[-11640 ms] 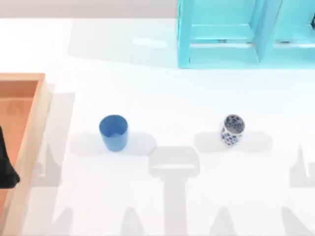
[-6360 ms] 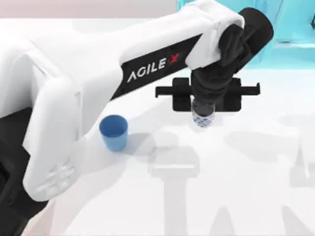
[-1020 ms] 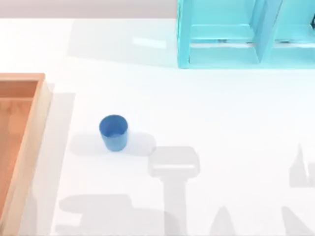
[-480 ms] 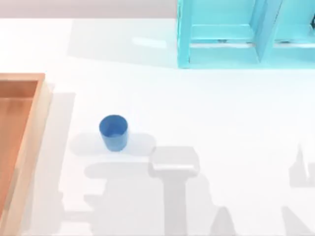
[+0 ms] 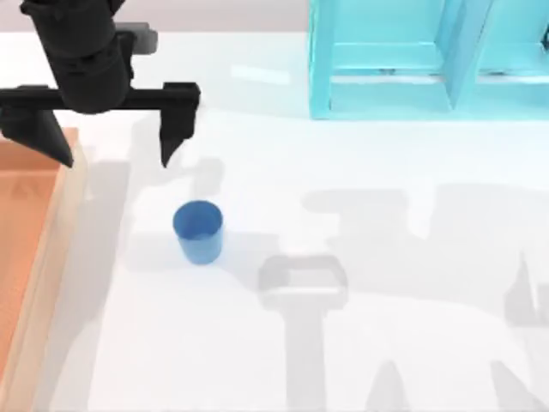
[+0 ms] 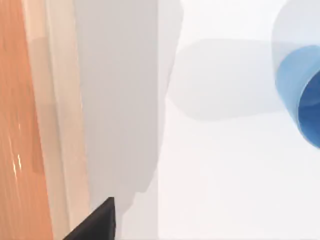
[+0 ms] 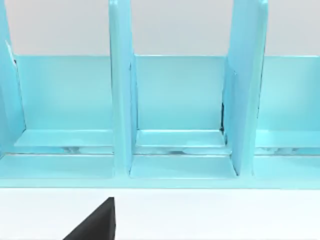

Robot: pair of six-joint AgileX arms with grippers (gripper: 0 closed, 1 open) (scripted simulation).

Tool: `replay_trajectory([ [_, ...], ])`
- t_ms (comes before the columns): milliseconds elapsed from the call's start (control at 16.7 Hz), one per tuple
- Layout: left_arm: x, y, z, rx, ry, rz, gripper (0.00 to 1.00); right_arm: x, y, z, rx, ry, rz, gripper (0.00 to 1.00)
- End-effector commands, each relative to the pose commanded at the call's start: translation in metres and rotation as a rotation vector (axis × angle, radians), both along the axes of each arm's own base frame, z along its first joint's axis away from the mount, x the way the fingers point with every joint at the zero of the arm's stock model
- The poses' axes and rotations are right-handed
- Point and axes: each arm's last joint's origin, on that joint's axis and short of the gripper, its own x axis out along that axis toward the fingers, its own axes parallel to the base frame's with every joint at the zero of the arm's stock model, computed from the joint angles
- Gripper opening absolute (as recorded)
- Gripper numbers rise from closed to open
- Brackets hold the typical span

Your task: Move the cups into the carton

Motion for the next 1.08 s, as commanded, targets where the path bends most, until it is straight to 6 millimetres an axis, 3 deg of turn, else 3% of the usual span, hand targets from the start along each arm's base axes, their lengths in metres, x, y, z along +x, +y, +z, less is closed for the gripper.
replay_trajectory([
  [180,0.002,-0.066,-0.022,-0.001,0.019,0.002,1.0,0.0,0.0,0.0,0.0,0.0,0.0,1.0],
  [300,0.001,-0.089,-0.029,-0.004,0.021,0.003,1.0,0.0,0.0,0.0,0.0,0.0,0.0,1.0],
  [720,0.001,-0.092,-0.035,-0.004,0.023,0.003,1.0,0.0,0.0,0.0,0.0,0.0,0.0,1.0],
  [1080,0.004,-0.094,-0.095,-0.007,0.017,0.003,1.0,0.0,0.0,0.0,0.0,0.0,0.0,1.0],
])
